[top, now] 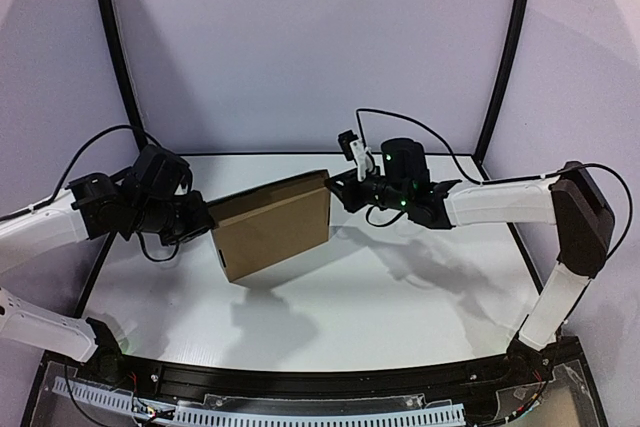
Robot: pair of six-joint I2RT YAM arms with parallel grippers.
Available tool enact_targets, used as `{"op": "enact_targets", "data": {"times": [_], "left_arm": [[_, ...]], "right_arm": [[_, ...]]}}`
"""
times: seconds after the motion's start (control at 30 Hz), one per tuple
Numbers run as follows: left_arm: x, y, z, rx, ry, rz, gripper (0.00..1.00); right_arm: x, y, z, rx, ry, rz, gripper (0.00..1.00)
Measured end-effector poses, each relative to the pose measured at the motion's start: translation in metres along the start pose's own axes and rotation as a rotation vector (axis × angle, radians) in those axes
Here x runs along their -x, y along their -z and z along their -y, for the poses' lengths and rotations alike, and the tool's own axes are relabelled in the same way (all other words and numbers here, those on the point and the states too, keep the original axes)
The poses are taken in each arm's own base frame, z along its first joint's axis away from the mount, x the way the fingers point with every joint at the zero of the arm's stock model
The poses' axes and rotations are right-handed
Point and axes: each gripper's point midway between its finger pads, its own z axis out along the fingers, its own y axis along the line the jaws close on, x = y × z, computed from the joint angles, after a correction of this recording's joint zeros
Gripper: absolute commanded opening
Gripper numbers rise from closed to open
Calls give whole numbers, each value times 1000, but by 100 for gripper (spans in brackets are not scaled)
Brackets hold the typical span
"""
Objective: Fold the paper box
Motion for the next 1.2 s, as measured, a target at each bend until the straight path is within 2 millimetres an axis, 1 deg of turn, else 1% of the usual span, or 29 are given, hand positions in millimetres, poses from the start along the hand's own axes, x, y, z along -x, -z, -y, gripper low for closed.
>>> {"op": "enact_targets", "data": {"times": [0.03,0.07,0.1,0.13,0.2,0.23,0.27,0.37,0.43,0.5,0.57,0.7,0.77,0.87,0.97,1.03,1.1,1.13,1.2], "left_arm": [[-3,1,-3,14,3,-17,55],[-4,2,-5,25,-1,-22,66],[-4,5,-7,39,1,-28,70],[-5,7,-9,51,-8,-35,72],[-9,11,-14,75,-19,-53,77],[-10,13,-15,83,-23,-59,80],[-10,16,-16,88,-33,-63,84],[-12,25,-21,95,-47,-74,95],[-12,36,-23,75,-50,-67,98],[-11,48,-21,38,-57,-52,99],[-7,64,-17,-15,-55,-21,99],[8,97,-8,-120,-35,69,99],[23,114,-8,-143,1,152,99],[40,124,-13,-124,47,242,99],[58,122,-13,-66,73,307,99],[69,113,-7,-23,74,323,99],[78,98,0,17,74,322,99],[81,87,2,41,74,314,99],[83,64,0,97,74,290,99]], "right_arm": [[1,0,-2,12,7,-7,43],[2,1,-5,23,7,-25,53],[2,1,-8,31,1,-41,58],[1,1,-11,43,0,-67,61],[-5,2,-18,64,1,-129,73],[-7,3,-22,78,2,-153,92],[-9,4,-24,88,-3,-171,97],[-13,8,-34,136,15,-208,98],[-12,14,-40,166,34,-216,98],[-4,21,-46,189,58,-201,98],[11,31,-51,208,89,-162,98],[50,50,-57,208,126,-71,98],[70,54,-56,184,107,-29,98],[97,52,-49,150,43,14,98],[124,35,-42,131,-24,34,98],[134,19,-35,117,-55,30,98],[132,4,-28,104,-81,4,98],[128,-4,-24,96,-93,-17,98],[111,-19,-18,77,-117,-75,98]]}}
